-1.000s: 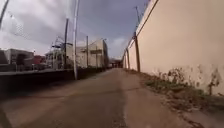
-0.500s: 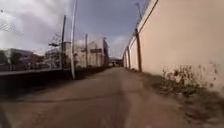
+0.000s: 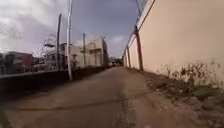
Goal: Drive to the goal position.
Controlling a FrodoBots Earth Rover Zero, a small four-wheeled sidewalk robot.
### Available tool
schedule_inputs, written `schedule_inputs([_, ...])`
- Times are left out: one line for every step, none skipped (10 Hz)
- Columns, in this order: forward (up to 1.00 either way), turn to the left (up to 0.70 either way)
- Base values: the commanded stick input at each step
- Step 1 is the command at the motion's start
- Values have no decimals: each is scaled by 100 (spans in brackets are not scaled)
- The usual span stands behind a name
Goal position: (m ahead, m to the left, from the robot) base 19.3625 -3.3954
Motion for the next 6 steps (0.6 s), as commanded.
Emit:
schedule_inputs([70,0])
schedule_inputs([70,0])
schedule_inputs([70,0])
schedule_inputs([70,0])
schedule_inputs([70,0])
schedule_inputs([70,0])
